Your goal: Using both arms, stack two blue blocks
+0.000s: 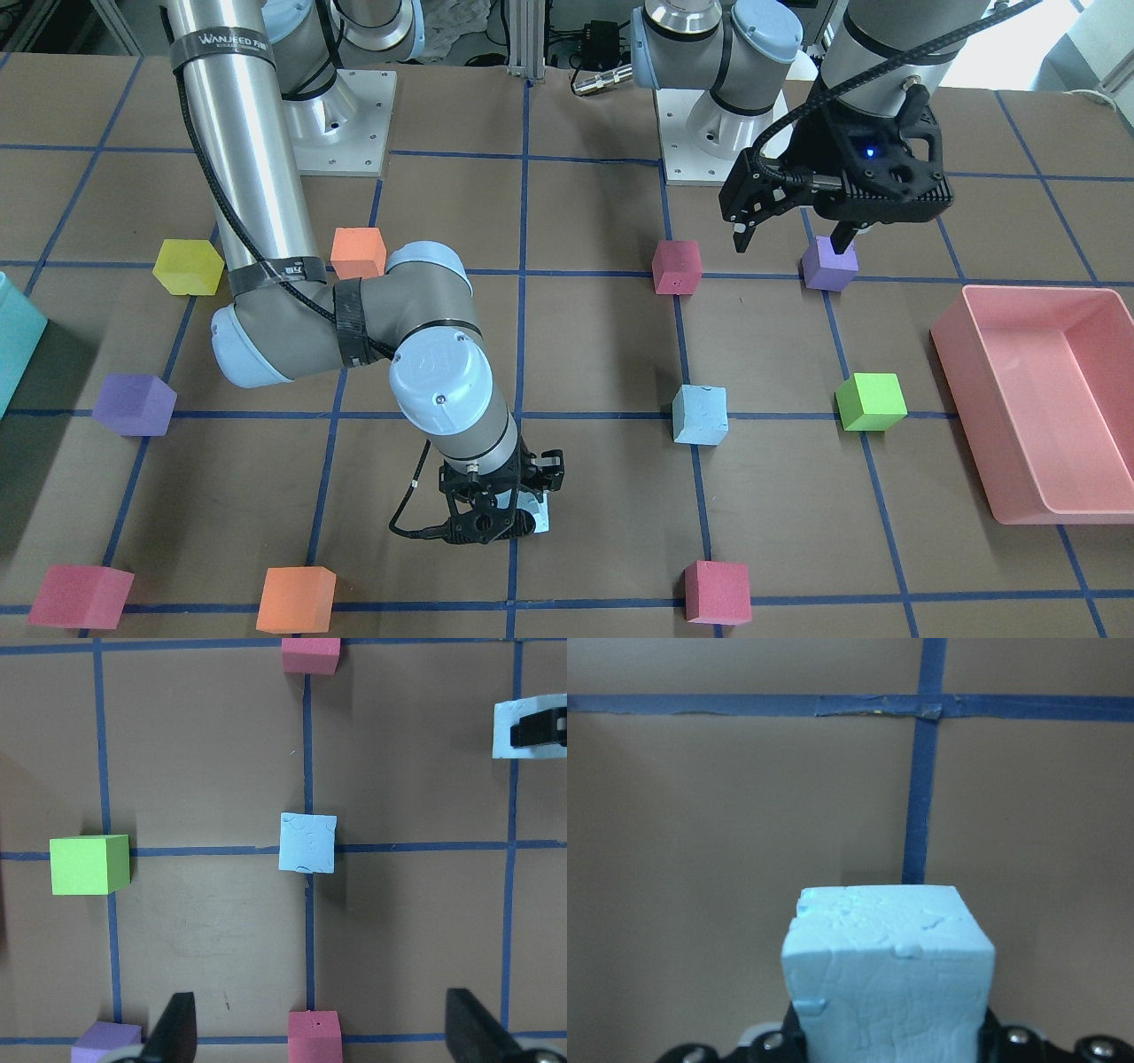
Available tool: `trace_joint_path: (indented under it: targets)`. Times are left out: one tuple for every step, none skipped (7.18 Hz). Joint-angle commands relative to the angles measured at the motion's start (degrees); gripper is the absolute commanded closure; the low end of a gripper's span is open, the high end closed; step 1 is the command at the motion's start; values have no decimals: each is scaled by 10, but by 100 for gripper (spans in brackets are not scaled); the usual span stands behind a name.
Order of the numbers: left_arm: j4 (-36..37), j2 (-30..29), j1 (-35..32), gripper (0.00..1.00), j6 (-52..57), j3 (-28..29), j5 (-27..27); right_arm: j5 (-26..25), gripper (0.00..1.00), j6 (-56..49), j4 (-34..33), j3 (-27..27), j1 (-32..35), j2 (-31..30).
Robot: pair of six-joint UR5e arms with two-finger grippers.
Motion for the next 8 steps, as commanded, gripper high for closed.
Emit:
trace_joint_path:
  targets:
    - [1,0,0,0,0,0,0,-34,0,-1,2,-5,1,7]
    - [0,0,1,0,1,0,0,-33,0,0,5,-8,1,4]
    - [0,-1,1,0,2,0,0,-31,0,1,7,-11,0,-9]
    - [0,-1,2,0,9,-1,2,-33,0,2,20,-16,-1,-41]
    - [0,-4,4,0,10,-1,3,-32,0,0,83,-18,-2,-81]
    - [2,-16,6,0,11,0,4,-33,0,-1,135,-19,-8,-125]
    - [5,-34,6,0,7,-3,0,-36,0,-2,200,-19,-14,-171]
    - [55,-67,6,0,2,-16,0,-39,0,-3,275,-13,-25,-219]
